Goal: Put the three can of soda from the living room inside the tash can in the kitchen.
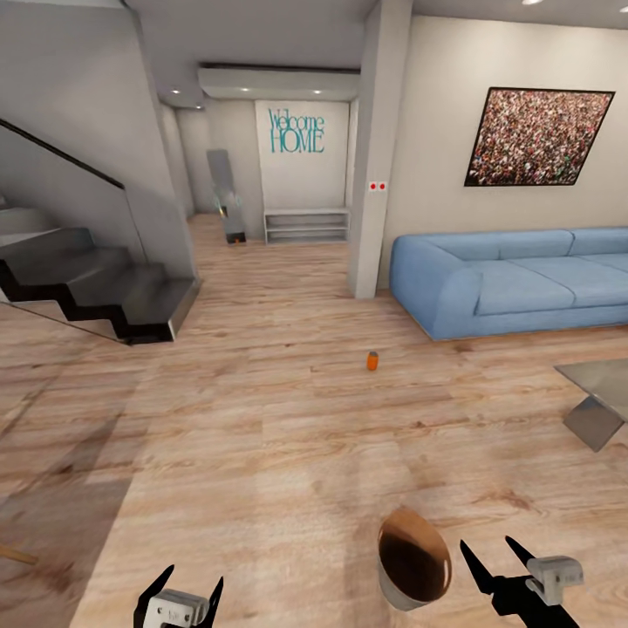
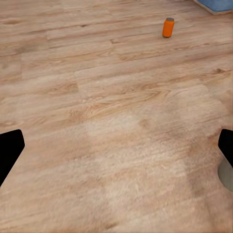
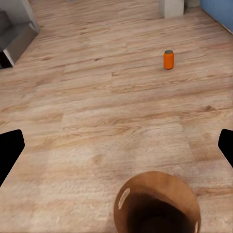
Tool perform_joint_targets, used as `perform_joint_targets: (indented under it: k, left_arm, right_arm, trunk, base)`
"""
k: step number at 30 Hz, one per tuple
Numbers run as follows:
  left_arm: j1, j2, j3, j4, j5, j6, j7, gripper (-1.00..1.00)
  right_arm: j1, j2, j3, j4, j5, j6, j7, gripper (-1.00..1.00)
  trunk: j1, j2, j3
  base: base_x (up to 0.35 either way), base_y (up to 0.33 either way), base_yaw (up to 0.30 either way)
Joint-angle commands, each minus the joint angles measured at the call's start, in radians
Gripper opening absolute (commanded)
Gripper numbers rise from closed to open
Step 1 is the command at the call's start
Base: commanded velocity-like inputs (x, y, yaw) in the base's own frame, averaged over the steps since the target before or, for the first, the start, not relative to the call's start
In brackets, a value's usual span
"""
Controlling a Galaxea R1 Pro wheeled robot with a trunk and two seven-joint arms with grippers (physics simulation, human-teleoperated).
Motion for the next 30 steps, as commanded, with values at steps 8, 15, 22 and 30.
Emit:
perform_joint_targets:
  k: [8, 15, 22, 30]
  left_arm:
    - [0.0, 0.0, 0.0, 0.001, -0.002, 0.0, 0.0, 1.0]
    - [0.0, 0.0, 0.001, 0.001, 0.0, 0.0, -0.001, 1.0]
    - [0.0, 0.0, 0.003, 0.0, 0.0, 0.0, -0.001, 1.0]
    - [0.0, 0.0, 0.002, 0.0, -0.001, 0.001, -0.001, 1.0]
  right_arm:
    - [0.0, 0.0, -0.001, 0.0, 0.0, 0.0, 0.001, 1.0]
    - [0.0, 0.001, 0.002, 0.004, -0.001, 0.004, -0.001, 1.0]
    - [-0.001, 0.0, 0.001, 0.006, -0.002, 0.04, -0.001, 1.0]
    - [-0.001, 0.0, 0.001, 0.006, -0.002, 0.044, 0.0, 1.0]
  trunk:
    - [0.0, 0.0, 0.0]
    - [0.0, 0.0, 0.004]
    - [0.0, 0.0, 0.01]
    - [0.0, 0.0, 0.017]
  base:
    - [0.009, -0.182, -0.001]
    - [0.001, -0.096, -0.126]
    - [0.012, -0.002, -0.201]
    - [0.2, 0.139, -0.209]
